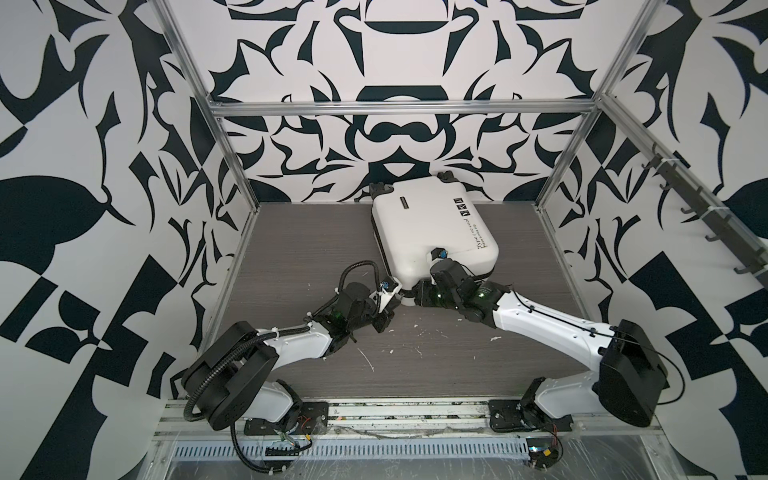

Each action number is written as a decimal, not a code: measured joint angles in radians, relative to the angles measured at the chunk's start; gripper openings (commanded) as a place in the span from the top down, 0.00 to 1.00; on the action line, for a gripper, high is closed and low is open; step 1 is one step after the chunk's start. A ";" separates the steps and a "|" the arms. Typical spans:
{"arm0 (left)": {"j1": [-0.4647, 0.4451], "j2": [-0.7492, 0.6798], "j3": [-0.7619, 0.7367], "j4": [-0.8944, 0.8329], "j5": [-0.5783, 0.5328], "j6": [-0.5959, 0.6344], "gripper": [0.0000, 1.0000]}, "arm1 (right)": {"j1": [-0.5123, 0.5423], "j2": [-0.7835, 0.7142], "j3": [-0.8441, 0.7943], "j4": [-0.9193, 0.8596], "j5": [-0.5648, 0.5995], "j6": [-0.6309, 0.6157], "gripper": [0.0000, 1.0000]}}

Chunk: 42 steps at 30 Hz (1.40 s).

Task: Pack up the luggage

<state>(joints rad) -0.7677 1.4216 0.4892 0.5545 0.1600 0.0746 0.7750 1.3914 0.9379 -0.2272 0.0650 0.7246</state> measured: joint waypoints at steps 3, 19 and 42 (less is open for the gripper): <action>-0.029 0.032 0.023 0.005 -0.024 -0.010 1.00 | 0.001 0.000 0.000 0.000 -0.001 0.003 0.59; -0.105 0.095 0.064 0.054 -0.051 -0.053 1.00 | -0.001 -0.128 -0.043 -0.065 0.066 0.013 0.48; -0.131 0.097 0.064 0.063 -0.056 -0.058 0.26 | -0.552 -0.423 -0.201 -0.281 -0.096 -0.128 0.43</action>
<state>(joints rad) -0.8989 1.5185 0.5533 0.6178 0.1040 0.0162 0.2234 0.9684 0.7364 -0.5083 -0.0307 0.5964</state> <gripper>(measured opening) 0.730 0.567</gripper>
